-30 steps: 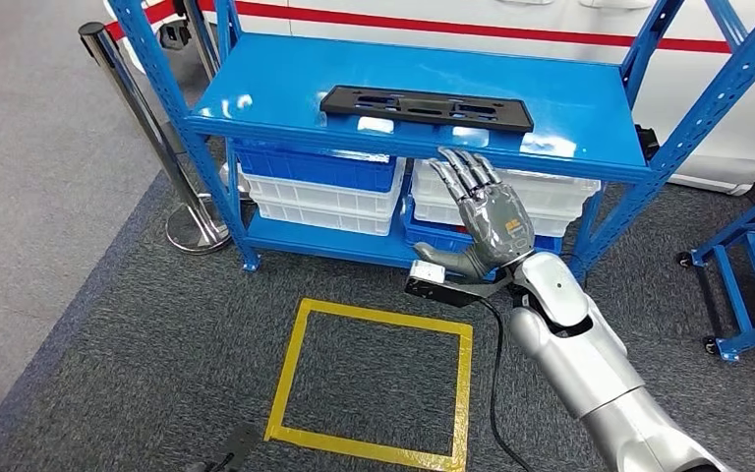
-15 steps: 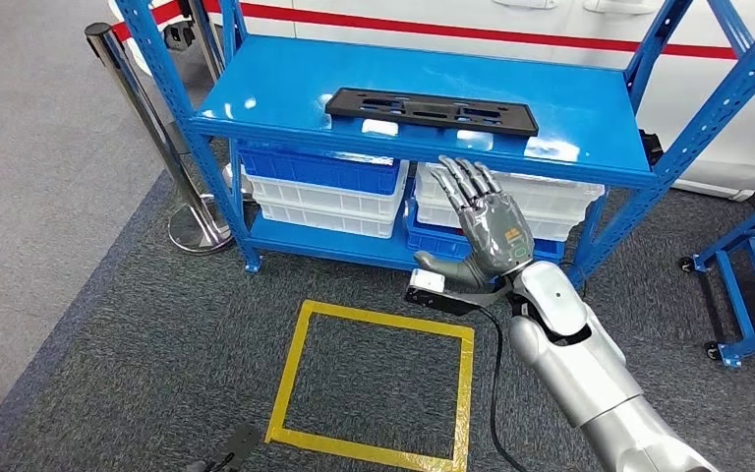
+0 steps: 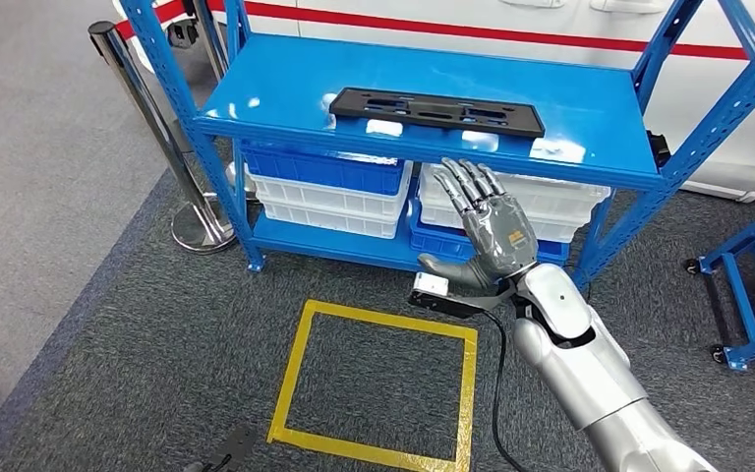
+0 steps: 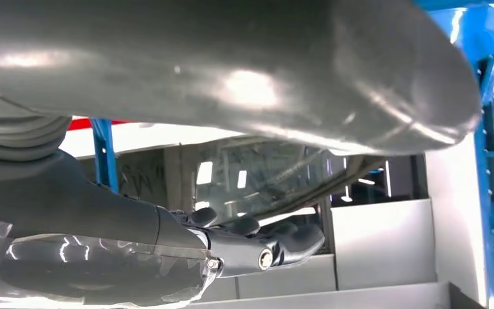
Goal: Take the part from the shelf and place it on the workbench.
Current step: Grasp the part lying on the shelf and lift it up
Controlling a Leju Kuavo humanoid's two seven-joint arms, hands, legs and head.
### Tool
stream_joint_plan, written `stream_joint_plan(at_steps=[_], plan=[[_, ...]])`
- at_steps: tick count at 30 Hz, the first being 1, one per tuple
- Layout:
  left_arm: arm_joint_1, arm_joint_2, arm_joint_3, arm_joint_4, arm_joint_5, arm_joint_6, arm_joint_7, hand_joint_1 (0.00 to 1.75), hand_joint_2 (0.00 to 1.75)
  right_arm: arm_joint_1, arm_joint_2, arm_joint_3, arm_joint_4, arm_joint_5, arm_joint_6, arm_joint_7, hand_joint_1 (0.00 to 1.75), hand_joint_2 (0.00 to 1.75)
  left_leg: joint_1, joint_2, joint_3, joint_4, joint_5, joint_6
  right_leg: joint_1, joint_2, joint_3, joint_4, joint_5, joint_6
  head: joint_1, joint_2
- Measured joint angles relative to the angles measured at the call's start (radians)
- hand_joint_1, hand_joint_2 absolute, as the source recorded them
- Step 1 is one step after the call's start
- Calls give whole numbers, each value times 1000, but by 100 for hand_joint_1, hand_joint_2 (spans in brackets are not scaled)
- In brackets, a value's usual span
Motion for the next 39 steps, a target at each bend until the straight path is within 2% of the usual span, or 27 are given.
stream_joint_plan(at_steps=[2, 3, 4, 6, 7, 8, 9, 11, 12, 13, 14, 17, 19, 21, 22, 23, 24, 26, 27, 28, 30, 33, 34, 35, 37, 38, 39], plan=[[0, 0, 0, 0, 0, 0, -1, 0, 0, -1, 0, 0, -2, 0, 0, 0, 0, 0, 1, 3, -3, 13, -12, -11, -5, -1, 8, -7, -1, -9, 0, 0], [0, 1, 0, 0, 0, 0, -1, 0, 0, -2, 0, -1, -3, 0, 0, 0, 0, 0, 1, 4, -16, 43, -28, -16, -8, -2, 13, -11, -1, -14, 0, 0], [0, 2, 0, 0, 0, 1, -1, 0, 0, -2, 1, -1, -4, 0, 0, 0, 0, 0, 2, 6, -41, 95, -53, -20, -10, -2, 19, -13, -3, -19, 0, 0], [2, 2, 0, 0, -1, 0, -1, 0, 0, 1, 2, -1, -5, 1, 1, 0, 0, 0, 5, 6, -112, 230, -101, -26, -9, -2, 27, -13, -11, -25, 0, 0], [3, 3, 0, 0, -1, 0, -1, 0, 0, 3, 2, -1, -5, 1, 2, 0, 0, 0, 7, 6, -140, 275, -107, -29, -9, -2, 32, -13, -15, -25, 0, 0], [4, 3, 0, 0, -1, 0, -1, 0, 0, 5, 2, -1, -5, 1, 2, 0, 0, 0, 8, 7, -153, 286, -95, -30, -9, -2, 38, -12, -20, -25, 0, 0], [5, 3, 0, 0, -2, 0, -1, 0, 0, 7, 2, -1, -5, 1, 2, 0, 0, 0, 9, 7, -146, 255, -62, -30, -10, -1, 46, -12, -26, -23, 0, 0], [4, 4, 0, 0, -2, 0, -1, 0, 0, 7, 2, -1, -5, 1, 1, 0, 0, 0, 9, 9, -93, 129, 18, -26, -9, 0, 63, -10, -40, -16, 0, 0], [4, 5, 0, 0, -3, 0, -1, 0, 0, 7, 2, -1, -5, 1, 1, 0, 0, 0, 7, 10, -66, 69, 40, -22, -8, 0, 68, -8, -47, -12, 0, 0], [3, 5, 0, 1, -3, 0, -1, 0, 0, 6, 2, -1, -5, 1, 1, 0, 0, 0, 6, 11, -49, 33, 46, -17, -6, 0, 70, -7, -52, -7, 0, 0], [3, 5, 0, 1, -3, 0, -1, 0, 0, 6, 1, -1, -5, 1, 0, 0, 0, 0, 4, 10, -41, 20, 40, -12, -4, 0, 70, -6, -54, -2, 0, 0], [4, 5, 0, 1, -4, 0, -1, 0, 0, 7, 0, -1, -9, 0, 0, 0, 0, 0, 5, 8, -34, 6, 31, 6, -6, -2, 68, 0, -67, 13, 0, 0], [3, 5, 0, 1, -4, 0, -1, 0, 0, 7, -2, -1, -12, 0, -1, 0, 0, 0, 7, 7, -23, -2, 28, 17, -8, -2, 34, 71, -101, 22, 0, 0], [2, 5, -1, 1, -4, -1, -1, 0, 0, 11, -3, -2, -12, 0, 0, 0, 0, 0, 7, 7, -16, -3, 21, 24, -10, -1, -45, 206, -150, 27, 0, 0], [2, 4, -1, 1, -4, -1, -1, 0, 0, 16, -3, -2, -12, 0, 0, -1, 0, 0, 6, 6, -12, -3, 16, 26, -11, -1, -84, 262, -160, 28, 0, 0], [3, 4, -1, 1, -4, -1, -1, 0, 0, 19, -4, -2, -12, 0, 0, -1, 0, 0, 6, 5, -6, -2, 11, 26, -11, -1, -109, 285, -150, 28, 0, 0], [4, 4, -1, 1, -4, -1, -1, 0, 0, 22, -4, -2, -12, 0, 0, -1, 0, 0, 6, 3, 1, -1, 5, 25, -11, -1, -114, 269, -118, 26, 0, 0], [5, 4, -1, 1, -3, -1, -1, 0, 0, 21, -4, -2, -12, -1, 0, -3, 0, 0, 5, 0, 20, 0, -9, 22, -9, -1, -75, 143, -20, 16, 0, 0], [4, 3, -1, 1, -3, -1, -1, 0, 0, 20, -5, -2, -11, -1, 0, -5, 0, 0, 4, -1, 27, 0, -15, 18, -5, 0, -51, 80, 15, 11, 0, 0], [3, 3, -1, 1, -3, -1, -1, 0, 0, 19, -5, -1, -11, -2, 0, -7, 0, 0, 3, -2, 30, 0, -20, 14, -2, 0, -33, 34, 29, 5, 0, 0], [2, 2, -1, 2, -2, -1, -2, 0, 0, 16, -5, -1, -10, -3, 0, -11, 0, 0, 1, -2, 30, -2, -25, 4, 4, 1, -22, 6, 22, -2, 0, 0], [2, 3, -1, 2, 0, 0, -2, 0, 0, 13, -4, -1, -10, -5, 0, -15, 0, 0, 1, 1, 28, 15, -43, -14, -4, 1, -4, -12, 14, -15, 0, 0], [2, 3, -1, 2, 0, 0, -2, 0, 0, 11, -3, -1, -10, -5, 0, -16, 0, 0, 2, 3, 11, 54, -61, -19, -8, 0, 5, -17, 12, -20, 0, 0], [2, 3, -1, 2, 0, 0, -2, 0, 0, 9, -2, -1, -10, -5, 0, -17, 0, 0, 4, 5, -20, 114, -85, -24, -8, 0, 12, -19, 8, -24, 0, 0], [4, 4, -1, 2, 2, 0, -2, 0, 0, 9, 0, 0, -7, -6, 0, -21, 0, 0, 7, 6, -101, 247, -124, -31, -8, -1, 23, -19, -3, -29, 0, 0], [5, 4, -1, 2, 3, 0, -2, 0, 0, 10, 1, 0, -5, -6, 0, -22, 0, 0, 8, 6, -128, 281, -121, -33, -8, 0, 30, -18, -10, -29, 0, 0], [7, 4, -1, 2, 5, 0, -2, 0, 0, 10, 1, 0, -3, -6, 0, -23, 0, 0, 8, 6, -138, 277, -97, -34, -8, 0, 39, -18, -16, -29, 0, 0]])
